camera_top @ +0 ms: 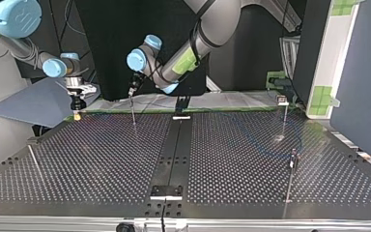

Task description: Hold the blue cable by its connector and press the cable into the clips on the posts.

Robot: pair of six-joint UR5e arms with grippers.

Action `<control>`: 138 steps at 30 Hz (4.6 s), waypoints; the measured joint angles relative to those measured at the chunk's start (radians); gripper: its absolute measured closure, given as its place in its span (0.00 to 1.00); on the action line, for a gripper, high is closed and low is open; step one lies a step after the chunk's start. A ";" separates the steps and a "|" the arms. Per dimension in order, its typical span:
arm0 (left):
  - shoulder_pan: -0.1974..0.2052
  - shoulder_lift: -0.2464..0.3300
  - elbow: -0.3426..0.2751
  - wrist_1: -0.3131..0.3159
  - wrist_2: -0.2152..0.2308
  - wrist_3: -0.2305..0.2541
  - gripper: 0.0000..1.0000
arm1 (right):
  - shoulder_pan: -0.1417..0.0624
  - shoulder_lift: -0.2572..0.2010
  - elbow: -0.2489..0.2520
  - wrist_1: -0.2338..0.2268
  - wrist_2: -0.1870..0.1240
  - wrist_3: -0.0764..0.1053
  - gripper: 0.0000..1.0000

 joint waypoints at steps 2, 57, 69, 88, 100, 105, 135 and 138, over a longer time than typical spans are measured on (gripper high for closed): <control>0.000 0.000 0.000 -0.002 -0.003 -0.006 0.00 | 0.000 0.000 0.000 0.002 0.000 -0.001 1.00; -0.123 0.201 -0.213 0.141 -0.247 -0.105 0.00 | 0.007 0.004 -0.001 0.016 0.003 -0.003 1.00; -0.106 0.311 -0.323 0.075 -0.330 -0.183 0.00 | 0.017 0.004 -0.001 0.019 0.006 -0.010 1.00; -0.106 0.474 -0.486 0.048 -0.366 -0.213 0.00 | 0.043 0.004 -0.002 0.037 0.002 -0.026 1.00; -0.110 0.573 -0.585 0.049 -0.367 -0.236 0.00 | 0.051 0.003 -0.002 0.036 -0.015 -0.020 1.00; -0.110 0.617 -0.629 0.048 -0.370 -0.243 0.00 | 0.051 0.003 -0.003 0.036 -0.017 -0.020 1.00; -0.074 0.886 -0.898 0.229 -0.412 -0.441 0.00 | 0.066 0.003 -0.006 0.037 -0.017 -0.022 1.00; -0.074 0.910 -0.922 0.252 -0.414 -0.445 0.00 | 0.066 0.003 -0.007 0.037 -0.017 -0.022 1.00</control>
